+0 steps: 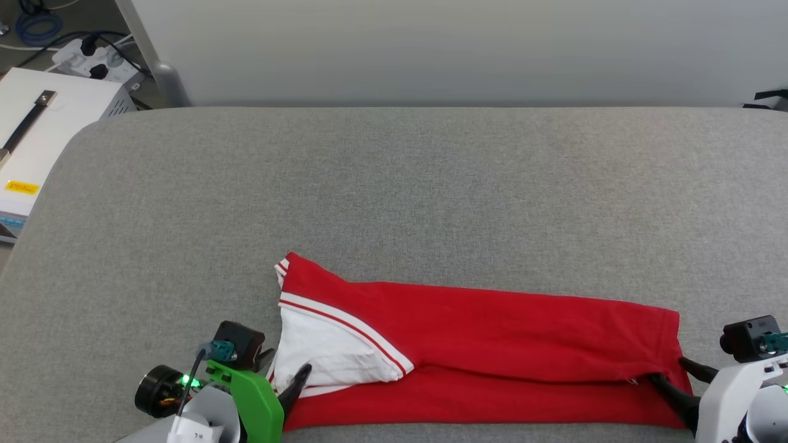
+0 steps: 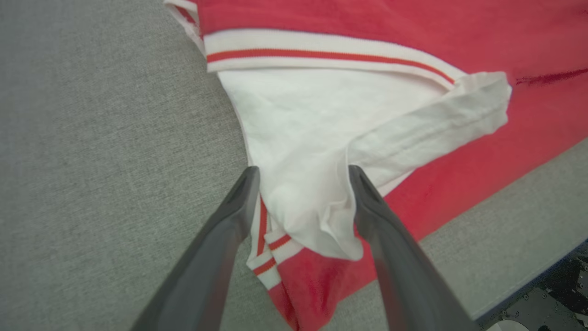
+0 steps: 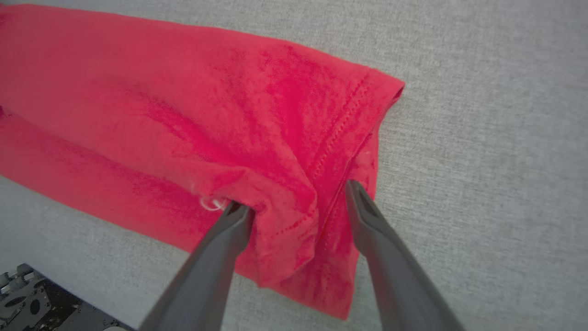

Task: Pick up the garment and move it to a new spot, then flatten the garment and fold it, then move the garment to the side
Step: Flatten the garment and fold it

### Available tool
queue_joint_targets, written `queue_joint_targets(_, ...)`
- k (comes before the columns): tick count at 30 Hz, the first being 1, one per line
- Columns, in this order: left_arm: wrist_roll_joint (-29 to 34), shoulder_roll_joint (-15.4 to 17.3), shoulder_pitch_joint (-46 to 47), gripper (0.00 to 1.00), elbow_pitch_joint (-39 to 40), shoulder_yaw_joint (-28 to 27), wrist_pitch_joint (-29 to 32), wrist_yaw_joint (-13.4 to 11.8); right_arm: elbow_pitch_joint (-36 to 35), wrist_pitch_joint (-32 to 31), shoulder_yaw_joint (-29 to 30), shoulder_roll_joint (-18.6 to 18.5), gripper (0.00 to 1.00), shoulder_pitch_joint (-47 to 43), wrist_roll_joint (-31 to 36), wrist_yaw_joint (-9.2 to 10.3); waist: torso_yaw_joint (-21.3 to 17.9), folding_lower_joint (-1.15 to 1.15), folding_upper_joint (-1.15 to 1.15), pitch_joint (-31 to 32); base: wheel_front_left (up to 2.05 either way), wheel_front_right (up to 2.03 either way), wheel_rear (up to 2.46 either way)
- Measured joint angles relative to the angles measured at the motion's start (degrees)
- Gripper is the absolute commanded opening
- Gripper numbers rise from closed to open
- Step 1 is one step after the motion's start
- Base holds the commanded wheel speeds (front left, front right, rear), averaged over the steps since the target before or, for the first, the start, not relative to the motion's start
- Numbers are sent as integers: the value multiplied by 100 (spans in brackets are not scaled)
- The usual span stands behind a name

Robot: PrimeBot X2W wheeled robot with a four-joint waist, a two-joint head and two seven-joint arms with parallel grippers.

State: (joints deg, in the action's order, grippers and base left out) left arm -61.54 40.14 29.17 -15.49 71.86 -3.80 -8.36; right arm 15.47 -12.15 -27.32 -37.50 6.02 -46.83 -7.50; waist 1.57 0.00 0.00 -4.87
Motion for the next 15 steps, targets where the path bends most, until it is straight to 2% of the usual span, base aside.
queue_joint_targets(7,236,9,-183,100,172,-341,-814,-609,-708,213,630,-124,100,-536,115,0,30,0,0,210,0,0,0)
queue_joint_targets(15,636,37,-551,100,543,-1100,-1081,-1299,-1553,107,1630,10,100,-1073,385,0,1,0,0,297,0,0,0)
